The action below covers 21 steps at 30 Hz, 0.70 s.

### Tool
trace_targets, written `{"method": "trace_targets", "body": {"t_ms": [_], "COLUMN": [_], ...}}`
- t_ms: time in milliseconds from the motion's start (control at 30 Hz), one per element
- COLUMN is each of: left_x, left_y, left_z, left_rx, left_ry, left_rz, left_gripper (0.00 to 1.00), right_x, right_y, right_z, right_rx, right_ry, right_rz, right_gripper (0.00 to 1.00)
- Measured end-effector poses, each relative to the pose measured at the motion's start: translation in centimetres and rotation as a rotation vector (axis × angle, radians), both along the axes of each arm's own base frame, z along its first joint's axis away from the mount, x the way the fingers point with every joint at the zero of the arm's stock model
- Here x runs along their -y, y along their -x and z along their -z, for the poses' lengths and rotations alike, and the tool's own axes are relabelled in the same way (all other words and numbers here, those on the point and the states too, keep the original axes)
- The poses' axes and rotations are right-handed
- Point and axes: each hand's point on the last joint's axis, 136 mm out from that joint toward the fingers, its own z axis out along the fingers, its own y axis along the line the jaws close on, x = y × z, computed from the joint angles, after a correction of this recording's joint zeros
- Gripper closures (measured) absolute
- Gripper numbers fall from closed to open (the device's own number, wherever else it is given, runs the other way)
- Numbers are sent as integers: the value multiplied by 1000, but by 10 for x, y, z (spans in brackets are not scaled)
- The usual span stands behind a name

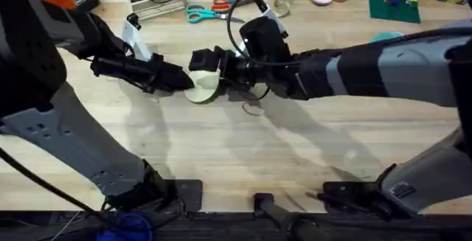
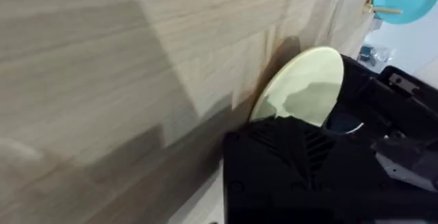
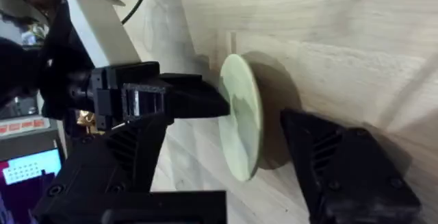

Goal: Pick up the plates from the table one by one and place each into a slot on the dish rack.

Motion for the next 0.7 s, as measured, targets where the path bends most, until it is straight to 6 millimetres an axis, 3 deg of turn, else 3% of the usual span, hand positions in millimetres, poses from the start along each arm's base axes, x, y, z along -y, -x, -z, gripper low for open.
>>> {"method": "trace_targets", "body": {"t_ms": [433,700], "left_x": [0,0], "left_y": [0,0], "left_z": [0,0], "left_rx": [0,1], "left_ry": [0,0], "left_rz": [0,0], "left_gripper": [960,960], "right_x": [-14,-12], "right_y": [9,16], "right_z": [0,19], "right_rx": [1,-61], "right_ry": [-16,16], "right_rz": [-13,-12], "right_gripper": [33,617]}}
